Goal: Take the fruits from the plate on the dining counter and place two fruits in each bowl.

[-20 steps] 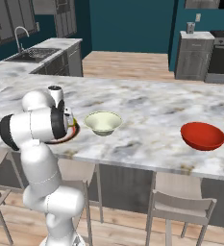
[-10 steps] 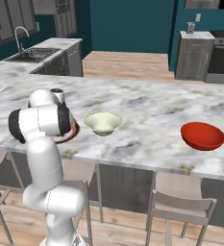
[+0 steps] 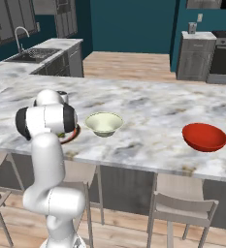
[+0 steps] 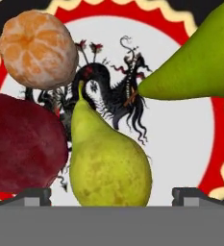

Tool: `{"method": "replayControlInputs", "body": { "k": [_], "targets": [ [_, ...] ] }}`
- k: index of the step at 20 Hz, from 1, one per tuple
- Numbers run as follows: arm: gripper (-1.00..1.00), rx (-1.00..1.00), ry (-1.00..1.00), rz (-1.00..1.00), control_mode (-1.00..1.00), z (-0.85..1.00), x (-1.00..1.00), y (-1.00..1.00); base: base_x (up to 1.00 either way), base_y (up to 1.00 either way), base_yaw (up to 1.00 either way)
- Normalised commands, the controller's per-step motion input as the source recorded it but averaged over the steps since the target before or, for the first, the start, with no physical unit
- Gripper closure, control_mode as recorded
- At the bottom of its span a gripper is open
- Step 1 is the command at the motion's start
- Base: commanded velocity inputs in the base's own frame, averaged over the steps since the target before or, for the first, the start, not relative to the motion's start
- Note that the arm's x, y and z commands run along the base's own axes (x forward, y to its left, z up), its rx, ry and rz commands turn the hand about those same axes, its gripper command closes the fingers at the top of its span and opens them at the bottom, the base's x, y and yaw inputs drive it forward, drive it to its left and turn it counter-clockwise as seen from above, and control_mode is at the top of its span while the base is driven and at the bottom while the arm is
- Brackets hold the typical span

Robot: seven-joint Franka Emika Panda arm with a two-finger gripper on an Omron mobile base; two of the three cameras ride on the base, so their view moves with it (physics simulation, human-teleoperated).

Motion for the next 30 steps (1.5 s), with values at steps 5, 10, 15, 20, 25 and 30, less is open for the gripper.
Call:
{"method": "replayControlInputs", "body": {
  "k": [5, 10, 15, 20, 25, 30],
  "targets": [
    [-1.00, 0.00, 0.03, 0.00, -1.00, -0.22, 0.15, 0.06, 0.00, 0.00, 0.00],
    [-1.00, 0.00, 0.05, 0.01, -1.00, -0.25, 0.00, 0.05, 0.00, 0.00, 0.00],
    [1.00, 0.00, 0.07, 0.01, -1.00, -0.23, 0.00, 0.06, 0.00, 0.00, 0.00],
    [1.00, 0.00, 0.00, 0.00, -1.00, 0.00, 0.00, 0.00, 0.00, 0.00, 0.00],
    [1.00, 0.00, 0.00, -0.01, -1.00, 0.34, -0.22, -0.33, 0.00, 0.00, 0.00],
    [1.00, 0.00, -0.02, -0.06, -1.00, 0.73, -0.60, -0.49, 0.00, 0.00, 0.00]
  ]
}}
